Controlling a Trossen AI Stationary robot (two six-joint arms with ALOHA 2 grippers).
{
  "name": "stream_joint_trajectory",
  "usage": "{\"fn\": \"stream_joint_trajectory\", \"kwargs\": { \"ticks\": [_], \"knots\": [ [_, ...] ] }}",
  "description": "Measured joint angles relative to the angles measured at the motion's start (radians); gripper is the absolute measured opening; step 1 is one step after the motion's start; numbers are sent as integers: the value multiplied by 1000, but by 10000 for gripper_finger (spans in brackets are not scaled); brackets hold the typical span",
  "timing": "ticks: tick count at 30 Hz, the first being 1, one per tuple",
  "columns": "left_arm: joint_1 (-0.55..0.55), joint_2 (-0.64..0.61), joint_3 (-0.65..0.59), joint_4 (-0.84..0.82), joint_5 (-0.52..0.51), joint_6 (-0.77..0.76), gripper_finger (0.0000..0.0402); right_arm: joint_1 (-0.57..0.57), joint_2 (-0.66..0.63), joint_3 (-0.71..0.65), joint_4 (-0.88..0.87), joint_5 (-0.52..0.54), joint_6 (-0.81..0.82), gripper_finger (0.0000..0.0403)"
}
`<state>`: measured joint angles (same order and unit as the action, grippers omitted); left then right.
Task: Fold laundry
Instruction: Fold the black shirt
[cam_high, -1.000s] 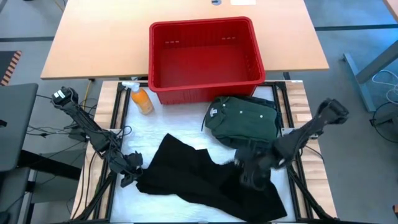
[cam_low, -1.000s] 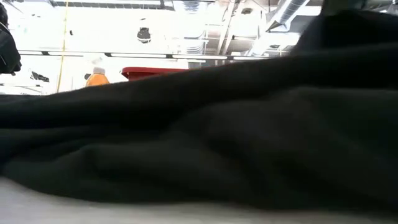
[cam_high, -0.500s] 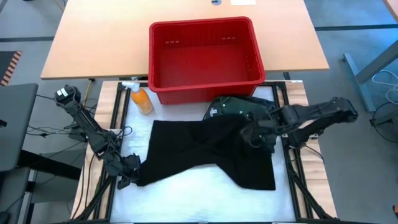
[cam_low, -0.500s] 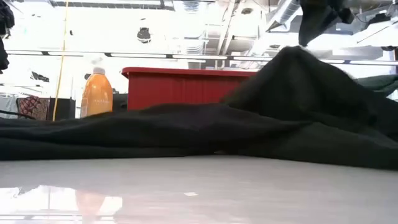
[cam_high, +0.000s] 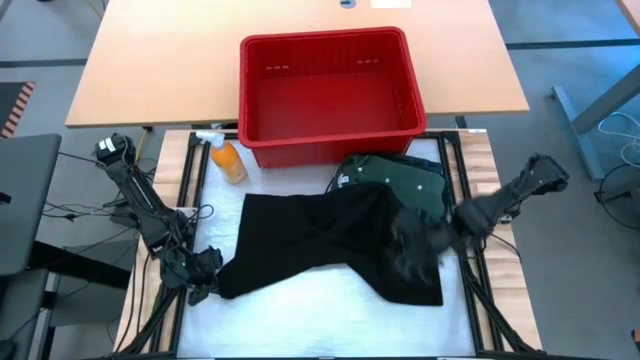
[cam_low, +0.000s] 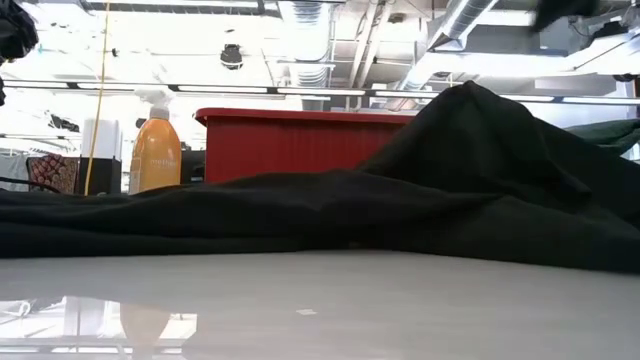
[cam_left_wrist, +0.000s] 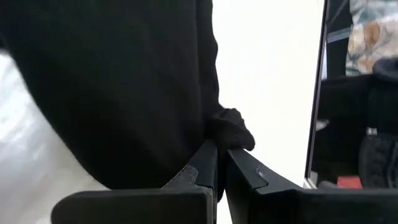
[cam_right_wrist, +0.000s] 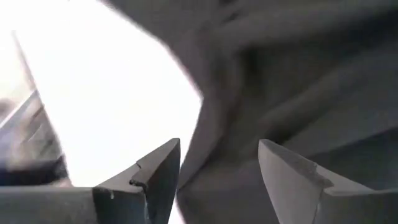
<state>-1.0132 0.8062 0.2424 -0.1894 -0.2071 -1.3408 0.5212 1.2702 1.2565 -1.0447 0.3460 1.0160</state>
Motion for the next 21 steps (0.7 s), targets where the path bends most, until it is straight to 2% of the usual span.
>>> {"fn": "stream_joint_trajectory", "kwargs": {
  "ticks": [5, 10, 16, 21],
  "knots": [
    [-38, 0, 0, 6, -108, -15, 0, 213, 97, -46, 29, -18, 141, 235],
    [-49, 0, 0, -3, -114, -22, 0, 360, 223, -79, 12, -85, 234, 230],
    [-49, 0, 0, -40, -115, -30, 0, 426, 321, -159, 30, -196, 365, 216],
    [-49, 0, 0, -40, -115, -47, 0, 425, 352, -263, 199, -222, 377, 202]
  ]
}}
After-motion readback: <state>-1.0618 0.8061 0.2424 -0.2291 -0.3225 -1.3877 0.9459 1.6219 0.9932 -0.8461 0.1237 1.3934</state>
